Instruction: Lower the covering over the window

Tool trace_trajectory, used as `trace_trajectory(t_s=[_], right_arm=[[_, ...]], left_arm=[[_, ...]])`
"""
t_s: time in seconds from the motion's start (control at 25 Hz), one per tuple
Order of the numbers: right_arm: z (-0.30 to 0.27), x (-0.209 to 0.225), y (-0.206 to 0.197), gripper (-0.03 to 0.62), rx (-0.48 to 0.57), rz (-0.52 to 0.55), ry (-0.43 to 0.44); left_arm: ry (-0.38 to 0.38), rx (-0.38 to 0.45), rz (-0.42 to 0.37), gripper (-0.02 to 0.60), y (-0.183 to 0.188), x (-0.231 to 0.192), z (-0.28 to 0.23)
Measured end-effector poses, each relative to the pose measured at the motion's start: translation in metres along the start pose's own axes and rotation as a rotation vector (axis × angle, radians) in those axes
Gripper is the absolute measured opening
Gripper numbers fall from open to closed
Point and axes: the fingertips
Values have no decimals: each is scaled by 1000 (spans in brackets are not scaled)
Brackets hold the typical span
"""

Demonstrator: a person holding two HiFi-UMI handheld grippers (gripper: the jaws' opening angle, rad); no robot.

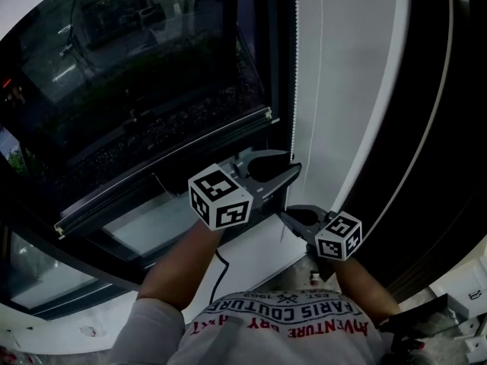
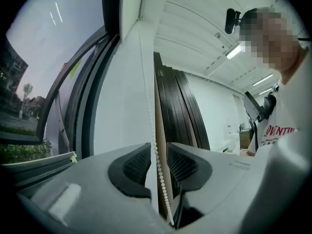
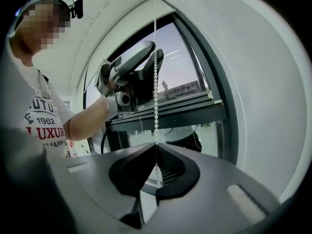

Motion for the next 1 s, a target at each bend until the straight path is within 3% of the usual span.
trace_trajectory(t_s=[0.12,0.24,0.48,0.64,0.72,0.84,1.0], right_arm=[[1,0,0,11,1,0,-4],[1,2,0,11,3,-3,-9],[0,4,-1,11,1,-6,-12],[-6,2,-24,11,-64,-33,5],[-8,0,-35,11,-74,-93,27],[-10,6,-51,11,-106,-96,11],[-12,13,-86,11,-194,-103,-9]], left_arm=[[11,-20,19,100,1,-2,-5],[20,-20,50,22,0,-5,-5],[26,-27,90,8,-2,-8,-4],[32,-123,63,6,-28,-7,-9],[31,-114,86,6,-40,-9,-8],[39,-103,126,6,-56,-11,-6],[48,-174,128,6,-92,-9,-6]])
Point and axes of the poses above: the fingertips, and each gripper's own axes: z backward along the fingers, x to its right, y out of its top, and after that the axes turned 10 degrees about -y, right-handed
